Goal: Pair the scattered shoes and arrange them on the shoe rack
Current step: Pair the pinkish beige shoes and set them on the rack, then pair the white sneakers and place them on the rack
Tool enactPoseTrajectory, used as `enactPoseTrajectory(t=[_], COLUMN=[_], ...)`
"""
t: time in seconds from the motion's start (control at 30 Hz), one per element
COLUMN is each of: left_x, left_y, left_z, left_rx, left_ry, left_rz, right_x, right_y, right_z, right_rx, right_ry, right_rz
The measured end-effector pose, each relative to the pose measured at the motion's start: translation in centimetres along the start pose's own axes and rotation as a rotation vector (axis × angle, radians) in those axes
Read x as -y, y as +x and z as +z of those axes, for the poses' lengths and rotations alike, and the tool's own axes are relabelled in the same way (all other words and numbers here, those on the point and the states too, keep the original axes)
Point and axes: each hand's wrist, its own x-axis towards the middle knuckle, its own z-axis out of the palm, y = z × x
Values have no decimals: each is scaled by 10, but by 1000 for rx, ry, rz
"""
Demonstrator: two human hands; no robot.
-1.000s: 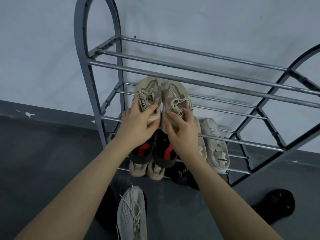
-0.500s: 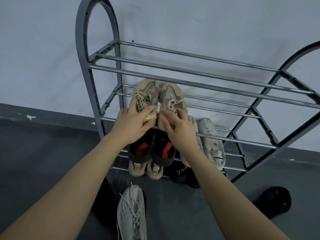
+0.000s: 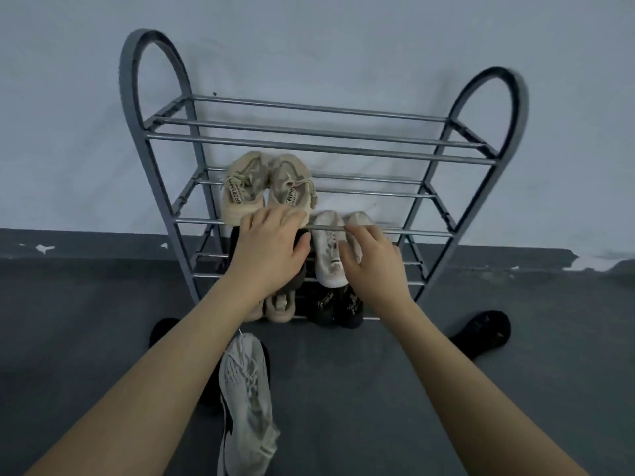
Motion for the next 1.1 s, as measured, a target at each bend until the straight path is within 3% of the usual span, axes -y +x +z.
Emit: enactPoseTrajectory(t=[0.17, 0.33, 0.77, 0.97, 1.1], left_x=[-74, -149, -330, -378, -389], left_y=[-8, -36, -160, -225, -248], left_z=[35, 106, 288, 328, 347], left_rx=[14, 135, 576, 917, 1044], left_ry=[-103, -253, -484, -369, -211], left_rz=[134, 190, 420, 606, 670], right_x=[-55, -137, -314, -352, -361], right_y=[-54, -124, -342, -418, -440], right_z=[-44, -60, -72, -71, -63], right_rx=[-102, -117, -106, -16, 71], right_ry=[1, -63, -237, -317, -308], right_rz=[122, 300, 896, 1285, 1419])
